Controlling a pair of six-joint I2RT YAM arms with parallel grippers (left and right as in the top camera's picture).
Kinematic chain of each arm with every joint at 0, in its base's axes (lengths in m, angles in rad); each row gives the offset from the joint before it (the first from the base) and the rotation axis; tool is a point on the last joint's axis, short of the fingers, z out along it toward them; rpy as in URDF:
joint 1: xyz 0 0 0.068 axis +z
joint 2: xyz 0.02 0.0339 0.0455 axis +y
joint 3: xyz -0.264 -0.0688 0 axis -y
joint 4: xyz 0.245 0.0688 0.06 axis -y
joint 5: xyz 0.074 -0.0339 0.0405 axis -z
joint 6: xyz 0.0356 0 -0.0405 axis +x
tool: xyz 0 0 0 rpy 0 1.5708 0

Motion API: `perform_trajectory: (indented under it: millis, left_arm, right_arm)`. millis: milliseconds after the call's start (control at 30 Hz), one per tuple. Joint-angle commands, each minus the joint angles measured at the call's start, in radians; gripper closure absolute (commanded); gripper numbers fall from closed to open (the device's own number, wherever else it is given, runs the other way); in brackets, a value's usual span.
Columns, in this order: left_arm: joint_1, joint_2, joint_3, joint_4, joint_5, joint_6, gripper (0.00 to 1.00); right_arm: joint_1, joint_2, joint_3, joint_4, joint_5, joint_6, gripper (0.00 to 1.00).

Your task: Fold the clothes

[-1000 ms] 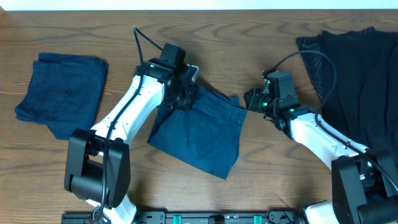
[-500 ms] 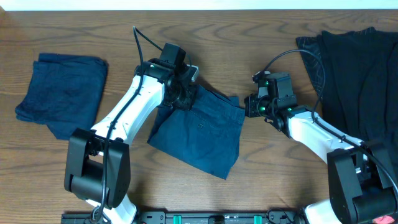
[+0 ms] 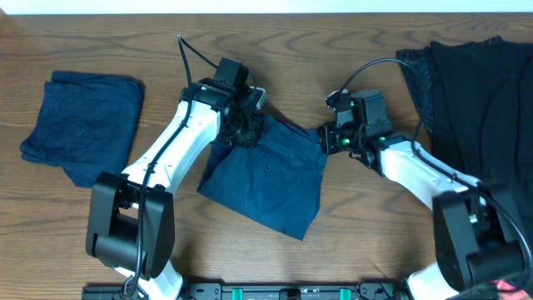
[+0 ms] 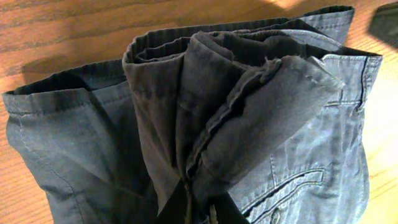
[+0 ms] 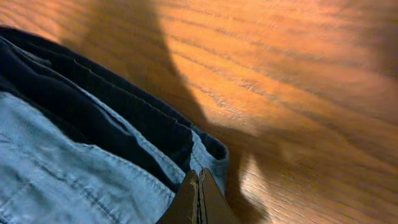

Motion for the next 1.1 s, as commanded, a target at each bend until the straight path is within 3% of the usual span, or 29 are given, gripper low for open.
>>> perform_trajectory:
  millis: [0,733,933,1067]
  left_arm:
    - [0.002,-0.003,-0.006,-0.006,-0.002,-0.004,0.94]
    - [0.002,-0.003,-0.006,-0.027,-0.010,-0.013,0.94]
    - [0.006,-0.003,-0.006,-0.026,-0.222,-0.163,0.94]
    - [0.006,-0.003,-0.006,-0.016,-0.242,-0.188,0.94]
  right_arm:
    - [0.017,0.058,0.046,-0.005,-0.029,-0.016,0.99]
    - [0.004,0.203,0.076,-0.002,0.009,0.037,0.99]
    - [-0.014,0.203,0.076,-0.032,0.034,0.034,0.99]
    - [-0.015,0.204,0.076,-0.046,0.051,0.032,0.99]
